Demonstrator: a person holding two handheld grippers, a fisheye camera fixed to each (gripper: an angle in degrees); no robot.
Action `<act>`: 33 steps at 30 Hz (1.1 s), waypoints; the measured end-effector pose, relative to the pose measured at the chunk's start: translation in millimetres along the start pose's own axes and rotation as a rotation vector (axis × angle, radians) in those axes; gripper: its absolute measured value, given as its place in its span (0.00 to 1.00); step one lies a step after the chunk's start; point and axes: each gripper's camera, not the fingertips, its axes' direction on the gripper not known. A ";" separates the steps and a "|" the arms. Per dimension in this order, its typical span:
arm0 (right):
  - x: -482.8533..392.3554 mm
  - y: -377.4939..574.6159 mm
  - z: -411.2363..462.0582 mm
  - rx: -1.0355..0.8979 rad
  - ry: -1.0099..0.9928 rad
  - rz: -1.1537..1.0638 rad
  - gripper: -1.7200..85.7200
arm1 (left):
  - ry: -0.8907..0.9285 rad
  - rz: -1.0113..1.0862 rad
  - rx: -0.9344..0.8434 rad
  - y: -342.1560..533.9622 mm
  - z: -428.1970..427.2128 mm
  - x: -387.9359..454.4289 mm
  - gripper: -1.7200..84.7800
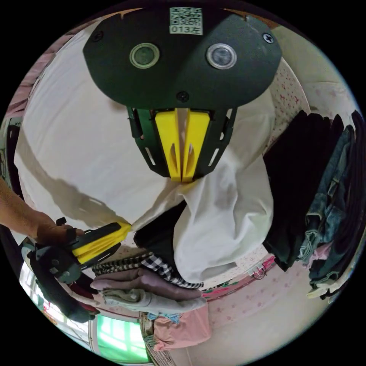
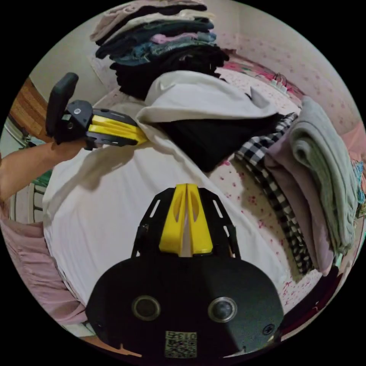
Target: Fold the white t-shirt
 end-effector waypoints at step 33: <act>-287.8 381.4 -220.3 -0.172 0.174 0.476 0.03 | 0.218 0.111 -0.170 263.5 -173.1 179.2 0.02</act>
